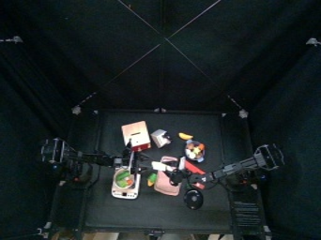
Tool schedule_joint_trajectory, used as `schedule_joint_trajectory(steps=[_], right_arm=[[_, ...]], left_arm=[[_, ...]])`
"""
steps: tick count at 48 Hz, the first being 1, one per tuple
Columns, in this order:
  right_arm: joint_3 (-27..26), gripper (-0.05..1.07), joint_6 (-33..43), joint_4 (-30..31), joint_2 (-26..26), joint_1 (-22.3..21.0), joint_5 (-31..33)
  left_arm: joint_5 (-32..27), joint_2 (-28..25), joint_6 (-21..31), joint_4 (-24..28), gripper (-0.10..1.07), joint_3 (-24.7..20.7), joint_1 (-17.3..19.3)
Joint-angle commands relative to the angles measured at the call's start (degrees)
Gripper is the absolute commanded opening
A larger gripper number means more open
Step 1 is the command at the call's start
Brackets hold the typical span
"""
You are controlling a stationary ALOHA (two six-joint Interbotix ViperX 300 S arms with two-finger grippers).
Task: Reorient grip on egg sushi
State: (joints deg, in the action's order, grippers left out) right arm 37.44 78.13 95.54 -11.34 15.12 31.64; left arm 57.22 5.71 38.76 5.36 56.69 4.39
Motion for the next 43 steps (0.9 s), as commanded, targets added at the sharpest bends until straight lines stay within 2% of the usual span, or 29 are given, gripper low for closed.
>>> schedule_joint_trajectory(steps=[1,16,22,35,43], right_arm=[[-1.05,0.52,-0.09,0.44,-1.93,0.0,0.18],[-1.05,0.52,-0.09,0.44,-1.93,-0.18,1.32],[-0.97,0.52,-0.09,0.53,-1.93,-0.09,1.41],[-0.79,0.52,-0.09,0.53,-1.93,0.0,1.41],[-0.7,0.52,0.0,0.44,-1.93,-0.18,1.67]], left_arm=[[0.53,-0.26,0.7,1.23,1.04,-2.2,0.0],[2.64,-3.43,7.38,2.72,1.04,-3.78,-0.18],[4.75,-3.96,7.56,2.2,1.04,-3.69,0.0],[5.19,-4.39,7.56,1.41,1.03,-4.04,0.09],[5.27,-4.39,7.82,1.32,0.97,-4.13,-0.18]])
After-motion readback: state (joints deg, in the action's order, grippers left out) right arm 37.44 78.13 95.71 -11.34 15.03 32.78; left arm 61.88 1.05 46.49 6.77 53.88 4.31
